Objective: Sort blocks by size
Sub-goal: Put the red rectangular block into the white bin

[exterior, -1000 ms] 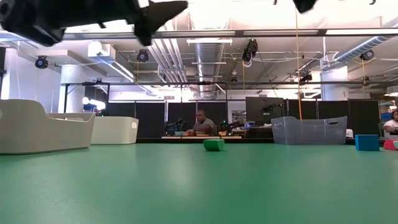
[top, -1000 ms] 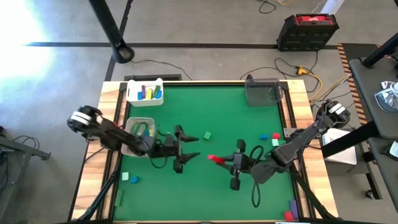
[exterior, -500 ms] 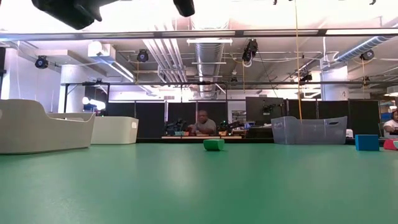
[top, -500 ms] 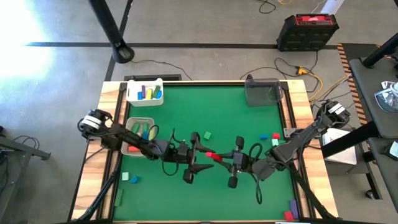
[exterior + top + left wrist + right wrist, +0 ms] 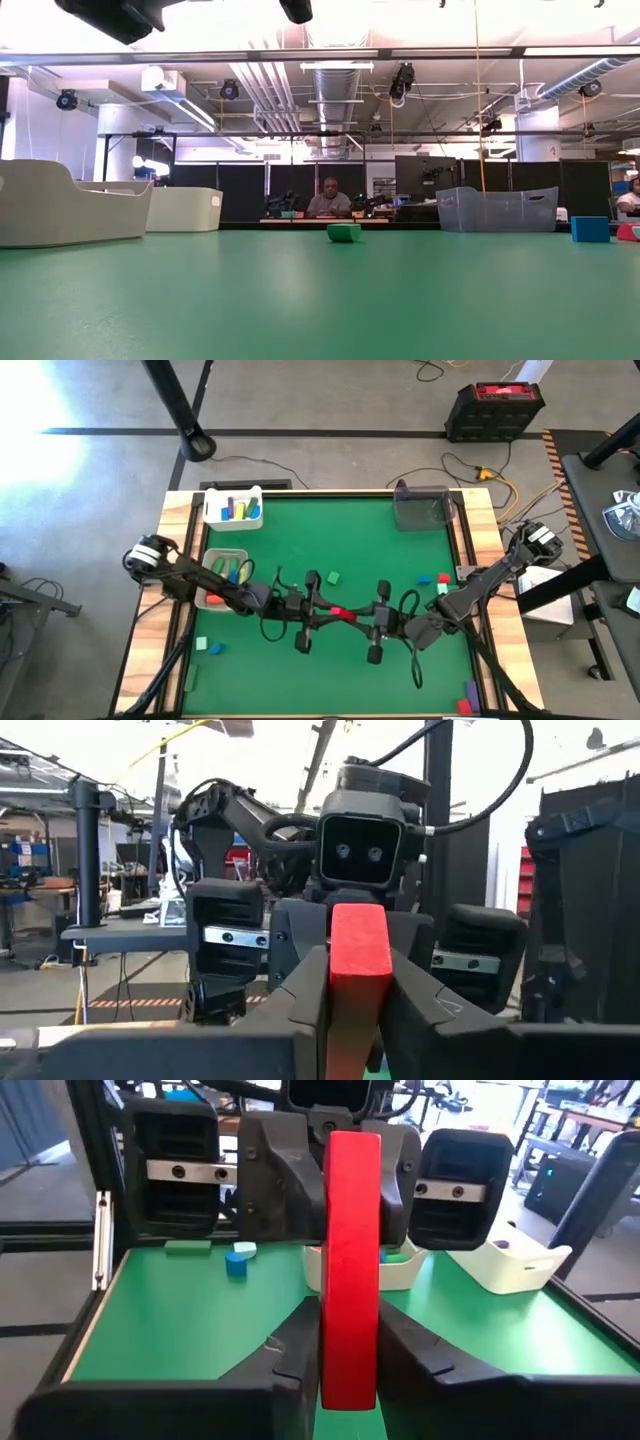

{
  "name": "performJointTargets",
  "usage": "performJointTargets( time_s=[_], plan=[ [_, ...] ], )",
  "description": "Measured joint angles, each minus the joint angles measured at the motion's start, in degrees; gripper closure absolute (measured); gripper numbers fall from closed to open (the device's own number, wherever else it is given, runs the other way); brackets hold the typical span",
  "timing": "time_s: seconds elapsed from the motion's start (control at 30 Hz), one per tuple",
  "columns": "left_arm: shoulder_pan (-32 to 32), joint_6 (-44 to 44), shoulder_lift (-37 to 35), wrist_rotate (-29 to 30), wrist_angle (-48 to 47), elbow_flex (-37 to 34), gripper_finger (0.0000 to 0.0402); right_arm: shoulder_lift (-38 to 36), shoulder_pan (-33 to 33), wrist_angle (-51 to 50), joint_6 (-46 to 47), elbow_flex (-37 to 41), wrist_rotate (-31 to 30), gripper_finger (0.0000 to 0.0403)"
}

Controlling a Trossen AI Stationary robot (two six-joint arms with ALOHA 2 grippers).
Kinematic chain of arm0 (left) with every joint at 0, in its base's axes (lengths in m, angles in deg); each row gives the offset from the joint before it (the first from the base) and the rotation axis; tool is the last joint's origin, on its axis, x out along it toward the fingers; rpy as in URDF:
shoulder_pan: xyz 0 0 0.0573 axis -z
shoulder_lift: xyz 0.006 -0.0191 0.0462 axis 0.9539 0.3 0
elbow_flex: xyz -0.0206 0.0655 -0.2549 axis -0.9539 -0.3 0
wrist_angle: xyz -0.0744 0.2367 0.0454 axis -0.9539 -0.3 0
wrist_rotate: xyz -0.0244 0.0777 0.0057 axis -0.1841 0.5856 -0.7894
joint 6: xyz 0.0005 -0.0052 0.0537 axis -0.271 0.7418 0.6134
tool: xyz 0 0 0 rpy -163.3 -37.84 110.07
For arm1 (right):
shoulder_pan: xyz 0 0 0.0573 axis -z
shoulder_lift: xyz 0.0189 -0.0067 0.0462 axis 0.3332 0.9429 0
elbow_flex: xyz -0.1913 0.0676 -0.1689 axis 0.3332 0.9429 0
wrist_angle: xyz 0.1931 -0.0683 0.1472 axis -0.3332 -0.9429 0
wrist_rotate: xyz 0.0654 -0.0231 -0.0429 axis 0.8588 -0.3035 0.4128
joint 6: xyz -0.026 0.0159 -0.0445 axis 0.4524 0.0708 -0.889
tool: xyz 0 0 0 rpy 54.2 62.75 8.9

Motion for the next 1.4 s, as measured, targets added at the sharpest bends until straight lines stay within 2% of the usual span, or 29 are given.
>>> performJointTargets(
  time_s=[0.1,0.23,0.33,0.4,0.5,0.6,0.7,0.77,0.87,1.1,1.27,1.4],
  plan=[
    [0.0,-0.6,-1.9,1.7,-5.7,0.0,0.0363,0.0,0.1,-0.4,2.0,0.0,-0.6,0.0309],
    [-0.2,-1.5,-9.7,8.4,-23.5,0.3,0.0363,-0.9,0.2,-3.4,4.3,0.0,-0.9,0.0264],
    [-1.4,-5.9,-17.5,13.7,-42.5,2.2,0.0363,-1.9,0.4,-9.1,7.8,0.0,-0.8,0.0229],
    [-2.6,-10.6,-21.7,15.9,-56.6,4.3,0.0363,-2.3,0.6,-13.3,10.6,0.0,-0.8,0.0209],
    [-5.0,-19.2,-26.1,22.5,-79.3,8.0,0.0363,-2.3,0.8,-17.1,15.2,0.2,-0.9,0.0187],
    [-9.7,-30.7,-28.2,28.0,-102.5,12.1,0.0363,-2.3,0.8,-17.7,19.2,1.6,-2.5,0.0172],
    [-17.9,-42.0,-28.2,28.0,-121.6,15.7,0.0363,-2.3,0.8,-18.1,21.3,3.0,-3.4,0.0162],
    [-24.7,-46.5,-27.7,27.9,-130.4,17.2,0.0363,-2.3,0.8,-18.2,23.2,3.8,-3.5,0.0157],
    [-36.2,-46.5,-26.2,25.9,-135.6,17.7,0.0363,-2.3,0.8,-18.1,24.9,5.2,-3.5,0.0152],
    [-61.2,-33.0,-19.0,15.2,-127.5,16.5,0.0363,-2.2,0.8,-18.3,29.5,8.0,-3.5,0.0148],
    [-72.7,-27.2,-11.0,8.1,-124.5,20.3,0.0363,-2.2,0.9,-18.4,29.6,9.2,-3.5,0.0157],
    [-77.6,-25.7,-4.0,4.7,-126.0,25.1,0.0363,-2.2,1.7,-18.4,29.7,10.0,-3.5,0.0162]
  ],
)
